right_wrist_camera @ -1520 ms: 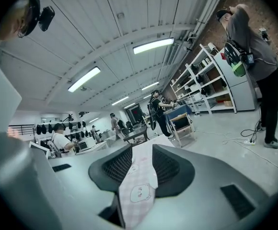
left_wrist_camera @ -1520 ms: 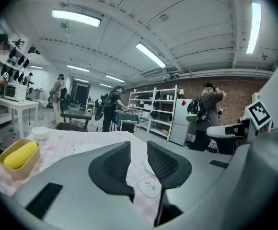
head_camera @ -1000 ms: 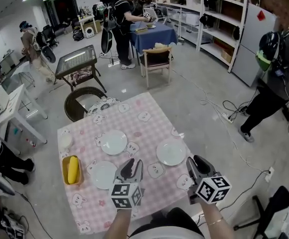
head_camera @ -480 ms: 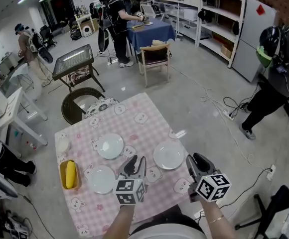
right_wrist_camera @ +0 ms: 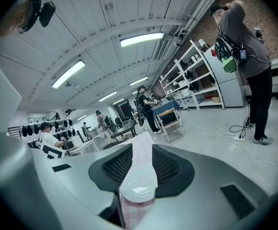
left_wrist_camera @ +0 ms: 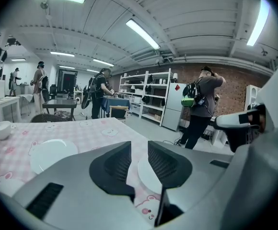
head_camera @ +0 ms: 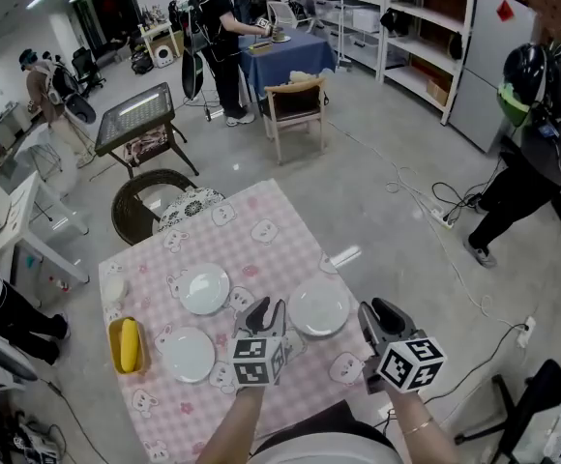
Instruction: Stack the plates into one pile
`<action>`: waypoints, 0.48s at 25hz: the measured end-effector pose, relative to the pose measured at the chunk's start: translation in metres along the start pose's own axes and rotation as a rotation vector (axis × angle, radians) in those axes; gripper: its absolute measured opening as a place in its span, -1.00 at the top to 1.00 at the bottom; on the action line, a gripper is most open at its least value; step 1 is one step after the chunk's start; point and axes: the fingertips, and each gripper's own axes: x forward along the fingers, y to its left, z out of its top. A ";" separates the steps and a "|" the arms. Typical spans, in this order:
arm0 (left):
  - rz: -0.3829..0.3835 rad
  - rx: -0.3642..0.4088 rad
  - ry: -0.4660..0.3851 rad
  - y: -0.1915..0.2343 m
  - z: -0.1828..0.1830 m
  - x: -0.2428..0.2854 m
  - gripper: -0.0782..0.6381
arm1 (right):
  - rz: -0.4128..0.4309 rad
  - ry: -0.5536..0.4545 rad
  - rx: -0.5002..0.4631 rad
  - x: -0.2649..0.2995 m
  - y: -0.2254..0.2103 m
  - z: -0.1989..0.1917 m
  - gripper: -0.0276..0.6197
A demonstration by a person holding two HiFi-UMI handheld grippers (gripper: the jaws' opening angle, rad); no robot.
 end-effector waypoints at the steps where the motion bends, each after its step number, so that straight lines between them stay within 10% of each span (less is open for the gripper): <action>1: 0.000 0.003 0.014 0.000 -0.004 0.004 0.46 | -0.002 0.000 0.002 0.000 -0.001 0.000 0.55; 12: 0.011 0.000 0.189 0.000 -0.054 0.047 0.44 | -0.017 0.009 0.020 0.007 -0.015 -0.001 0.55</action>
